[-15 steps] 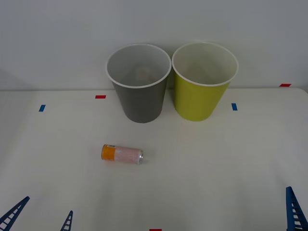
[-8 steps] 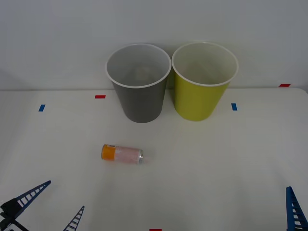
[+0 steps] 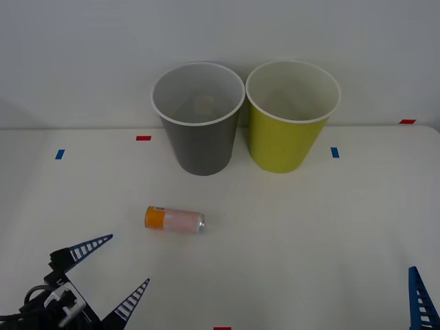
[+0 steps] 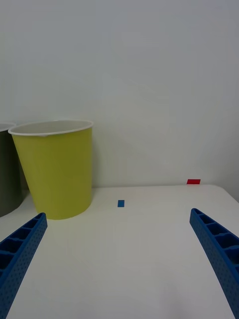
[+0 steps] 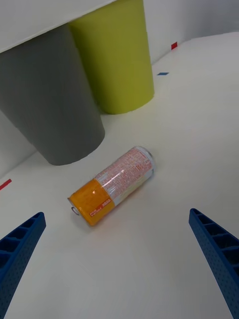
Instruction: Put cans in the gray bin and PET bottles in the light green bin.
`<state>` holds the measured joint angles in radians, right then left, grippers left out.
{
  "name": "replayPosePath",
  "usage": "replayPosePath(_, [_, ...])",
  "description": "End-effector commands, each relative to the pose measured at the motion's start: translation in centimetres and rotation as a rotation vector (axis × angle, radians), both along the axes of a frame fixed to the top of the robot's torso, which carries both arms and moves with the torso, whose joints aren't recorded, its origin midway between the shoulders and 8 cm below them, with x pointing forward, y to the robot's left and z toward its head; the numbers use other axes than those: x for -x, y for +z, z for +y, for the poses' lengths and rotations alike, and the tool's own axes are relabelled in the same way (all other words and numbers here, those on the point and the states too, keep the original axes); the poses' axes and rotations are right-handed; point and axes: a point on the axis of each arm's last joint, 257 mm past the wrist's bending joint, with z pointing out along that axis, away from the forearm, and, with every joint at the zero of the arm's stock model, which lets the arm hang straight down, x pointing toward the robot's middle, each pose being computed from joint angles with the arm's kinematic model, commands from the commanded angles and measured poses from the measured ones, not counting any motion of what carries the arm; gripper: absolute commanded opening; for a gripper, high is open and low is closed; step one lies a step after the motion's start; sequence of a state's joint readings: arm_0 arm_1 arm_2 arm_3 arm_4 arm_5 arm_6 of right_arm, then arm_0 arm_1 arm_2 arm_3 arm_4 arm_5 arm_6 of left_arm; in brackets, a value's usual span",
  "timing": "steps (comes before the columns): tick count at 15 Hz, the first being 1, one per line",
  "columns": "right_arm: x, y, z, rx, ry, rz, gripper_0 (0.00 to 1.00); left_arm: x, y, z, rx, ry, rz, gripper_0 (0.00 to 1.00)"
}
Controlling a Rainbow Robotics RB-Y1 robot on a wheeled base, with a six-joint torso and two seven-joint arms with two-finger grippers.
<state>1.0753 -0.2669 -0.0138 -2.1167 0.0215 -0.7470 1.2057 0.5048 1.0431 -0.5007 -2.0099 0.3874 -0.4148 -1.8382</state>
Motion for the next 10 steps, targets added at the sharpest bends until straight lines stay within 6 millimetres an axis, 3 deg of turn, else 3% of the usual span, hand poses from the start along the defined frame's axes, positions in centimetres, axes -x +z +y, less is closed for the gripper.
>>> replayPosePath(1, [0.0, 0.0, 0.0, 0.000, 0.000, 0.000, 1.00, -1.1, -0.5, -1.4, -0.058, -0.052, 0.014, 1.00])
replayPosePath(10, [0.0, 0.0, 0.0, 0.000, 0.000, 0.000, 1.00, -5.7, 1.1, -4.2, -0.434, -0.166, -0.063, 1.00])
